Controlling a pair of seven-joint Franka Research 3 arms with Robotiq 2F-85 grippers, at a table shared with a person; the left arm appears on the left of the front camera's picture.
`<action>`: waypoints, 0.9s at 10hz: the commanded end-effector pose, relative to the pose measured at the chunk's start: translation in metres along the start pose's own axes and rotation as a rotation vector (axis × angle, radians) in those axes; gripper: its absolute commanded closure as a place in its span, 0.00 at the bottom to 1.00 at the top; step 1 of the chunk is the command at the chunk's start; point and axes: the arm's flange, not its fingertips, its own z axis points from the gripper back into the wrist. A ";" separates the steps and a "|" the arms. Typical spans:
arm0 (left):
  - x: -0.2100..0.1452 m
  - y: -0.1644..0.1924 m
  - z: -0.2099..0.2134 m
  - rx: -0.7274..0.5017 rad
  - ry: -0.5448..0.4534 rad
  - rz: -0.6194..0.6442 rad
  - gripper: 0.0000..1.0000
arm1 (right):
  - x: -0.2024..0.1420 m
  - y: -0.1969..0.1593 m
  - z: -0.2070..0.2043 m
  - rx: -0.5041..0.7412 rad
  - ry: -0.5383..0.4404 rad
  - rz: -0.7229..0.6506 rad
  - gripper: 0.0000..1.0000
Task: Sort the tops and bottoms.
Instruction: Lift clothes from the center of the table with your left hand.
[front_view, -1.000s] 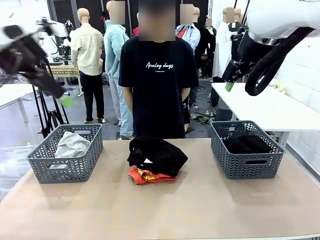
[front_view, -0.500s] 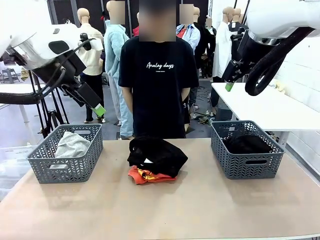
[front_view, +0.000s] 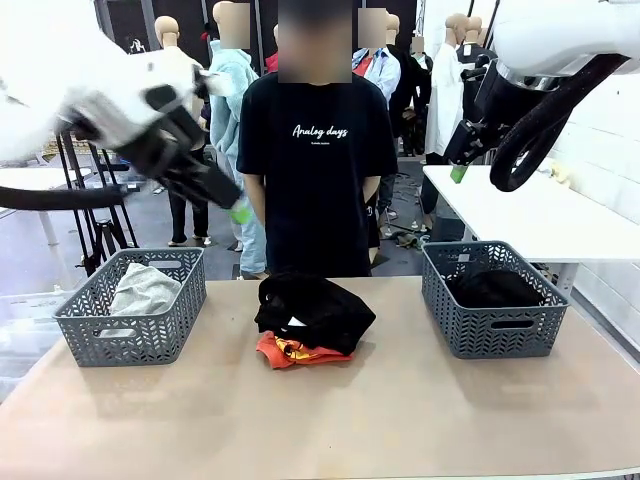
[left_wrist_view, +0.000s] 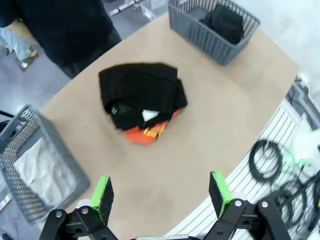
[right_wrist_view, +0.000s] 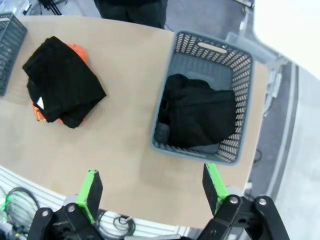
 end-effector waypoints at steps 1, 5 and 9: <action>0.034 -0.030 -0.087 -0.094 -0.021 0.109 0.00 | -0.002 -0.001 0.001 -0.003 0.010 -0.006 0.00; 0.056 -0.054 -0.163 0.024 0.190 0.219 0.00 | -0.002 -0.001 0.001 -0.003 0.010 -0.006 0.00; 0.035 -0.047 -0.174 -0.021 0.144 0.188 0.00 | -0.002 -0.001 0.001 -0.003 0.010 -0.006 0.00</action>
